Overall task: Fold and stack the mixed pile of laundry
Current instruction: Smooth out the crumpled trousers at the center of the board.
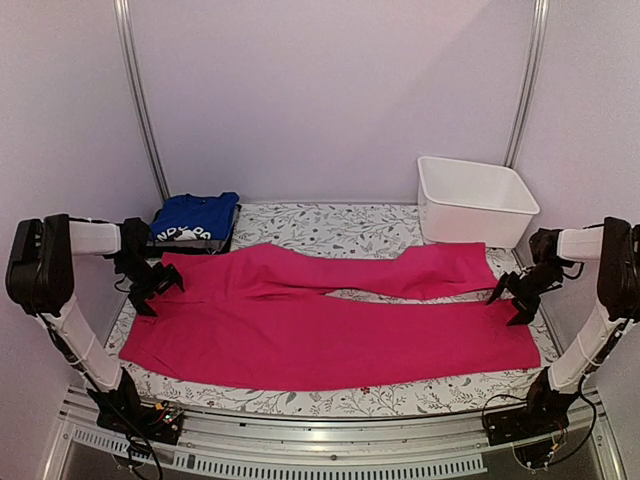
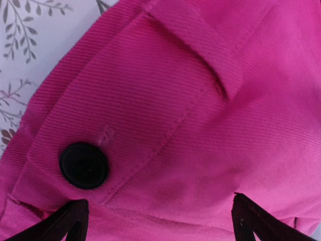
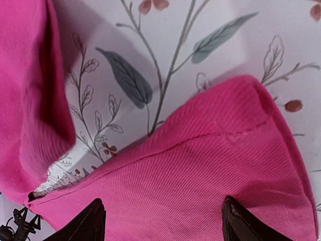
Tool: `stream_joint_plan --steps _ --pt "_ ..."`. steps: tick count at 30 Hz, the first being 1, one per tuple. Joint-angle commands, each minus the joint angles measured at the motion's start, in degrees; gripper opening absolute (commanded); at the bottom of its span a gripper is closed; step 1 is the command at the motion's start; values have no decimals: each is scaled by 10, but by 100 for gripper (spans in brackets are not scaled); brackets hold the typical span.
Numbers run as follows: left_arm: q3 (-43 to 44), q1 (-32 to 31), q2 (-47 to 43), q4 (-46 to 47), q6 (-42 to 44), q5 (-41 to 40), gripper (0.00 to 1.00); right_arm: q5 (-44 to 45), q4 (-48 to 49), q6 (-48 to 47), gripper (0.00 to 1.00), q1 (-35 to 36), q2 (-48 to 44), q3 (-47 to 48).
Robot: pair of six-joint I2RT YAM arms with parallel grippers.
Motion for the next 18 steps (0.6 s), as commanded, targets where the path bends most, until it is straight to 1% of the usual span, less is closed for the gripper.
stream_joint_plan --steps 1,4,7,9,11,14,16,18 --pt "14 63 57 7 52 -89 100 112 36 -41 79 -26 32 6" --pt "36 80 50 -1 81 -109 100 113 32 -54 79 -27 32 22" --pt "49 75 18 -5 124 -88 100 56 24 -77 77 -26 26 36" --pt "50 67 -16 -2 148 -59 100 6 11 -103 75 -21 6 49" --pt "50 54 -49 -1 175 -33 100 -22 -3 -129 76 -8 -21 66" --pt "46 35 -85 2 202 19 100 -47 18 -156 76 16 -82 80" --pt "38 22 -94 15 204 63 100 -53 39 -158 75 37 -89 85" --pt "32 6 -88 26 202 87 100 -65 61 -154 73 63 -76 92"
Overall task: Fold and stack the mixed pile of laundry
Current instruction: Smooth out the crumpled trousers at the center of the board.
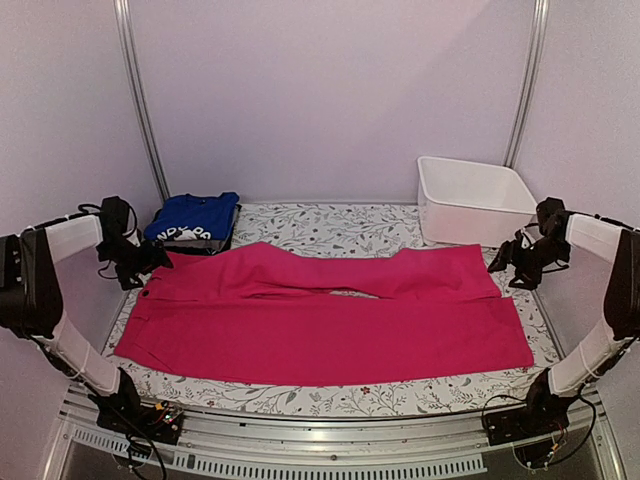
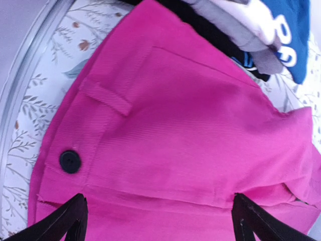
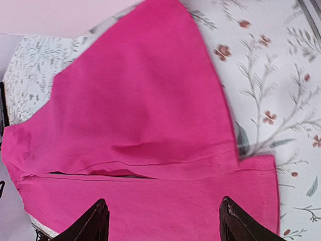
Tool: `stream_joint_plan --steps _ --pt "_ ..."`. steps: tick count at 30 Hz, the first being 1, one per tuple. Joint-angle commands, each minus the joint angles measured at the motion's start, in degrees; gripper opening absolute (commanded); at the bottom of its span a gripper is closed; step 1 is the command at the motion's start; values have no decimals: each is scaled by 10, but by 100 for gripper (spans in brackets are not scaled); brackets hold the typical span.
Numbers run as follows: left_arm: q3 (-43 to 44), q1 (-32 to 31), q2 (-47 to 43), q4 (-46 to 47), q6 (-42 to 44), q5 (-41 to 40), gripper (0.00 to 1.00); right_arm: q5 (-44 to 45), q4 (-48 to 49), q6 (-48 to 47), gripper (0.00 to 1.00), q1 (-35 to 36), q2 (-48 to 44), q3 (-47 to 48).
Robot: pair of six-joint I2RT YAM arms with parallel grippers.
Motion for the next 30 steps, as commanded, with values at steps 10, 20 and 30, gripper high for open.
stream_joint_plan --steps 10,20,30 --pt "20 -90 57 69 14 70 100 21 120 -36 70 177 155 145" --pt "37 -92 145 71 -9 16 100 117 104 -46 68 194 261 138" --pt "-54 -79 116 42 -35 -28 100 139 111 -19 68 105 187 -36"
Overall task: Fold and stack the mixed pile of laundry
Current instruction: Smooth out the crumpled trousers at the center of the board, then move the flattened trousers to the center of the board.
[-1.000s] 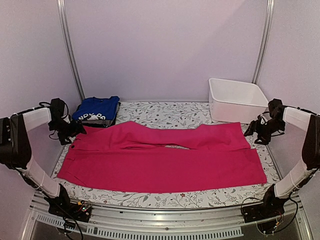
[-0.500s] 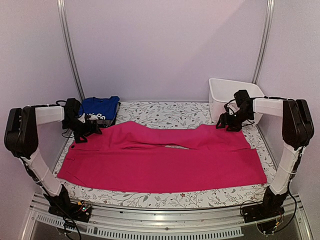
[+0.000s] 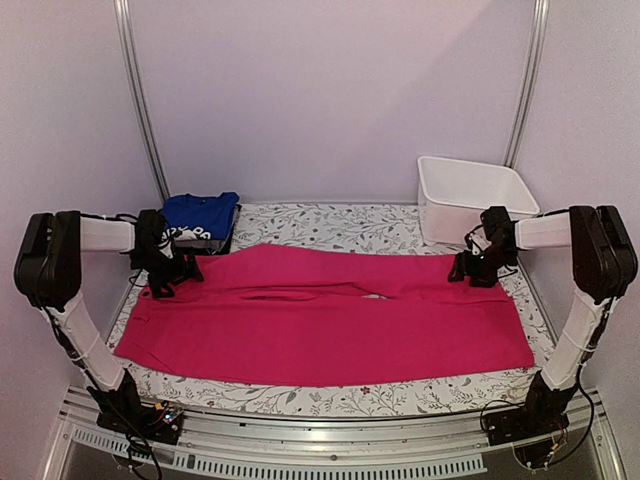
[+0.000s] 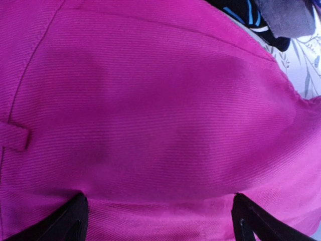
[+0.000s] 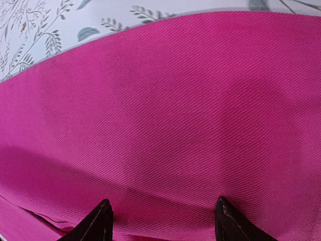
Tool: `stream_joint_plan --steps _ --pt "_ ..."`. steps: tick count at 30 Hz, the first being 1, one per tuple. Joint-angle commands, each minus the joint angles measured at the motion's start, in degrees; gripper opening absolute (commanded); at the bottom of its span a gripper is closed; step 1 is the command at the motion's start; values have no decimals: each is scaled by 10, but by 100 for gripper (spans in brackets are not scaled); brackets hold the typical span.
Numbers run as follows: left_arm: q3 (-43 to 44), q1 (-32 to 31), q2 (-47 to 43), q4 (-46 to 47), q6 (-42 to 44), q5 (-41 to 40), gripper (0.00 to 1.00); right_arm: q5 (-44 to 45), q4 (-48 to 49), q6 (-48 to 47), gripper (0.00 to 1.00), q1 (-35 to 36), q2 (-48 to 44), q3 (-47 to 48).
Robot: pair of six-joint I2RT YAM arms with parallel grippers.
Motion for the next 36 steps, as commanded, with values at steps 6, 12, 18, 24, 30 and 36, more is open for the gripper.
stream_joint_plan --steps 6,12,18,24,30,36 --pt "-84 37 -85 -90 4 -62 100 51 -80 27 70 -122 -80 -120" --pt "-12 41 -23 -54 25 -14 100 8 -69 31 70 -127 -42 -75" --pt "109 48 73 -59 55 -6 100 18 -116 15 70 -127 -10 42" --pt "114 46 13 -46 77 26 100 -30 -96 0 69 -103 -62 48" --pt "97 25 24 -29 76 68 100 -59 -64 7 68 -24 -22 37" --pt "55 9 23 -21 61 63 100 -55 -55 27 68 -18 23 -11"
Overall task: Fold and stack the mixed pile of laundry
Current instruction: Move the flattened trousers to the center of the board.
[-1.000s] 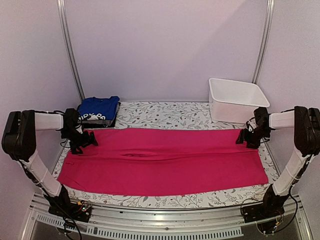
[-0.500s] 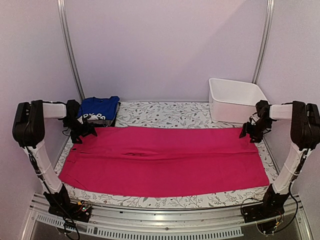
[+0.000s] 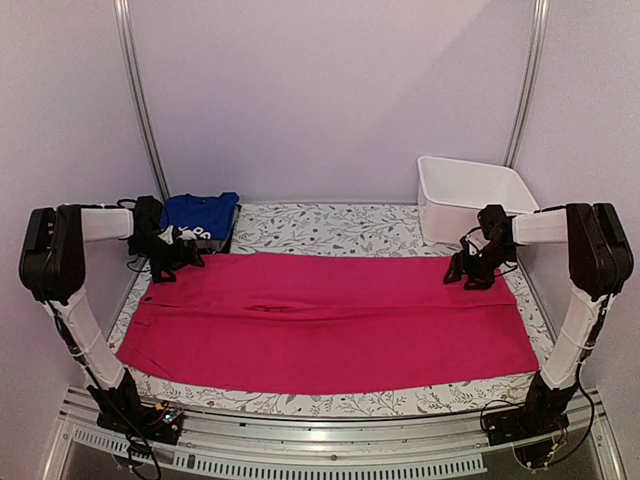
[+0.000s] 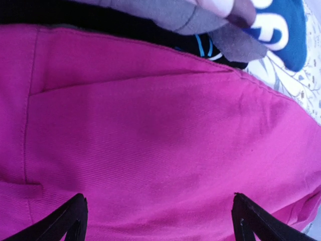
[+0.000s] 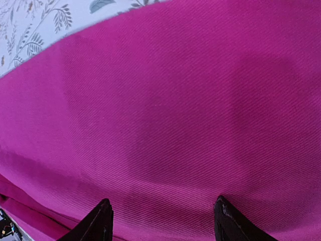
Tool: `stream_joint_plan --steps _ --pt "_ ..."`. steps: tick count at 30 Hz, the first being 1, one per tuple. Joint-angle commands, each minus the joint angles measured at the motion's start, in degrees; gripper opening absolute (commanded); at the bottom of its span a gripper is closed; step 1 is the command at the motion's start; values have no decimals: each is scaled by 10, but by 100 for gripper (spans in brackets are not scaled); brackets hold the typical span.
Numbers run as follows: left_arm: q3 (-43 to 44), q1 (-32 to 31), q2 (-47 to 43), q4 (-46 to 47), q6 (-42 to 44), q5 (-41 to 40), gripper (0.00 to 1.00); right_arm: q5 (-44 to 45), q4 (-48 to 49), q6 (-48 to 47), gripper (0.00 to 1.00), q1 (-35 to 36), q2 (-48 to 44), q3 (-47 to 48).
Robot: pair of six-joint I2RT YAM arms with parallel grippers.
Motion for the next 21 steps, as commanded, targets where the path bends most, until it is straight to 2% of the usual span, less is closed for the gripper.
stream_joint_plan --steps 1,7,13,17,21 --pt "-40 -8 -2 6 -7 5 100 5 -5 17 68 -9 29 -51" --pt "-98 -4 -28 -23 -21 -32 100 15 -26 44 69 -29 -3 -126" --pt "-160 4 -72 -38 -48 -26 100 -6 -26 73 70 -66 -52 -212" --pt "-189 9 -101 -49 -58 -21 100 -14 -35 98 72 -79 -77 -209" --pt "-179 20 -122 -49 -52 -9 100 -57 -35 116 72 -97 -99 -231"
